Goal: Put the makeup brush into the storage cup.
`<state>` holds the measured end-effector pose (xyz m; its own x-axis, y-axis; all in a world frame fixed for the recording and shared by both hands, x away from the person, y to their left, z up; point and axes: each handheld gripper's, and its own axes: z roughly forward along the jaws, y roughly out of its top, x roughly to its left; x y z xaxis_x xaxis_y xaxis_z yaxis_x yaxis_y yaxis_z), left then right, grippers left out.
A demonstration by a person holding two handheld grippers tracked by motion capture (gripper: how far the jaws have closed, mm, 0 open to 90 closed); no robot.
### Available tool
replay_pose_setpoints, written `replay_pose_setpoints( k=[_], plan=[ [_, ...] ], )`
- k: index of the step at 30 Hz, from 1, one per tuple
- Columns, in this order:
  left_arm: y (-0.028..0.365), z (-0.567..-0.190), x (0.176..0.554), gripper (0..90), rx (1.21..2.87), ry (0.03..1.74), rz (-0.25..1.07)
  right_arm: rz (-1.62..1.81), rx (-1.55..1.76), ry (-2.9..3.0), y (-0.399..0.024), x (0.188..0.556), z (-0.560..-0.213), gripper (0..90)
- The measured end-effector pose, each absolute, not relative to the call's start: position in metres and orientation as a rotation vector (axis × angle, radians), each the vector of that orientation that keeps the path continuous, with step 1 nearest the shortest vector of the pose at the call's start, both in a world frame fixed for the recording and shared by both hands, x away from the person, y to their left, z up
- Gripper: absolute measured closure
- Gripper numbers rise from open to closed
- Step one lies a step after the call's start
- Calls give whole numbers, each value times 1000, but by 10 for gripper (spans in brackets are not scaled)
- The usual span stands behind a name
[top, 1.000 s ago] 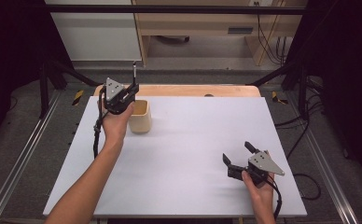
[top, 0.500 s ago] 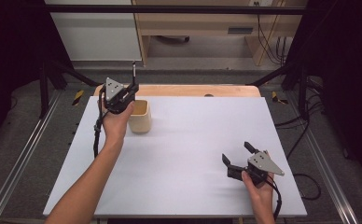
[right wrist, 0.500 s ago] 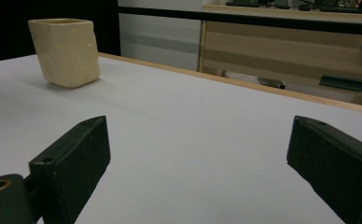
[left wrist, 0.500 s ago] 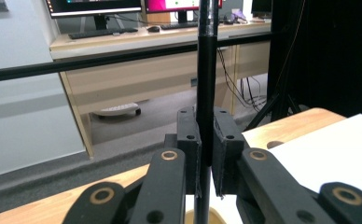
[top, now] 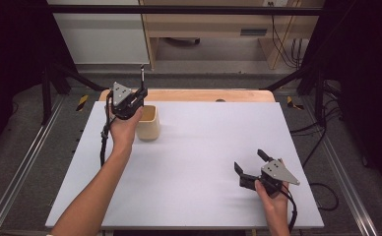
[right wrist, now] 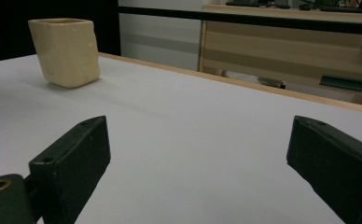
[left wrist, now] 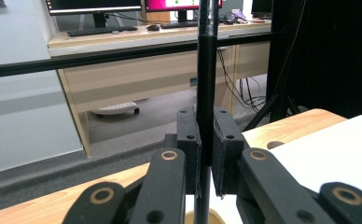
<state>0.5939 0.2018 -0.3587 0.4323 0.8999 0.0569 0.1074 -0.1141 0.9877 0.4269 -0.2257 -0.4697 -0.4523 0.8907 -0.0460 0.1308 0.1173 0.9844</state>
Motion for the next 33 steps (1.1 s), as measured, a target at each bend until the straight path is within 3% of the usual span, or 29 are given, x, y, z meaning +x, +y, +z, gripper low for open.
replay_pose_setpoints(
  k=[33],
  plan=[
    [204, -373, 590, 835, 1521, 960, 852, 1400, 1008, 1705, -226, 427, -470, 66]
  ],
)
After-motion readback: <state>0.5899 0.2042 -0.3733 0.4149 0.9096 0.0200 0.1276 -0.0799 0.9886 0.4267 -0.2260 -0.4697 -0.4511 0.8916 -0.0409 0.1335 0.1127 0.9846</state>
